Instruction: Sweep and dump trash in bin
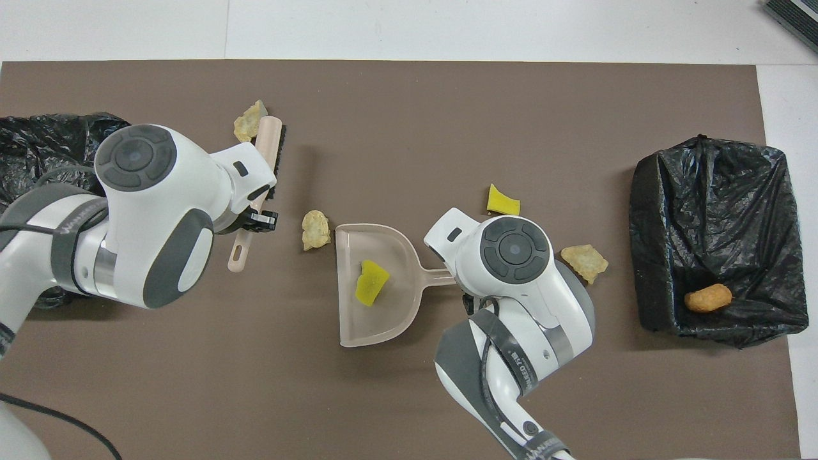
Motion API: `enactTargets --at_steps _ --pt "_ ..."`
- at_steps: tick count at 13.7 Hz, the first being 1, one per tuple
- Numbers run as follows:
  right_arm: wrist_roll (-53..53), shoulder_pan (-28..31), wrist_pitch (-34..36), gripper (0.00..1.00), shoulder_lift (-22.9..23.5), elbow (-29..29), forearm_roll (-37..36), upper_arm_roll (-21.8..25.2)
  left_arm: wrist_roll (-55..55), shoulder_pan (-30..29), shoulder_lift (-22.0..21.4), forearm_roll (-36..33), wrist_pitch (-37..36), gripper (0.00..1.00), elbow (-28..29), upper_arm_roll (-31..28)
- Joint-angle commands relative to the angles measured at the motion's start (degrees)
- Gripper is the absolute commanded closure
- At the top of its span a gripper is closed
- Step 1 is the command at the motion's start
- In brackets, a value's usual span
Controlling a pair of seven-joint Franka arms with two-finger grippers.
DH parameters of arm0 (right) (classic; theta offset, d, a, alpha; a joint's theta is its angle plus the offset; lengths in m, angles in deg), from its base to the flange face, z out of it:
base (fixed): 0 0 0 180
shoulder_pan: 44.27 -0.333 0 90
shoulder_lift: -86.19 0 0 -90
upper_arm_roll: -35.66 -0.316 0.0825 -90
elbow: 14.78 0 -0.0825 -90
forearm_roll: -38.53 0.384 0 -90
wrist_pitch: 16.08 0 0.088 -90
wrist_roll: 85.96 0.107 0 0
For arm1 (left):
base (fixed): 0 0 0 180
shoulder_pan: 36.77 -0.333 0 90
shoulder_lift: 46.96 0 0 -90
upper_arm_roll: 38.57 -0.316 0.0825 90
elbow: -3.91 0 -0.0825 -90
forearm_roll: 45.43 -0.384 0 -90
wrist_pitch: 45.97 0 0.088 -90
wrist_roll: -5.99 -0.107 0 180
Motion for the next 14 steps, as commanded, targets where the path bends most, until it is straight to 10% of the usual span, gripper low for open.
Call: enactTargets --at_steps 1,14 --pt "2.00 0.49 -0.71 1.00 0.74 0.52 -0.78 -0.35 -6.88 -3.77 5.20 -3.92 2.53 1.00 -5.70 0.68" --pt "2.62 0.49 -0.71 1.00 0.74 0.61 -0.78 -0.35 -20.01 -11.88 21.82 -6.22 6.77 1.00 -21.53 0.68"
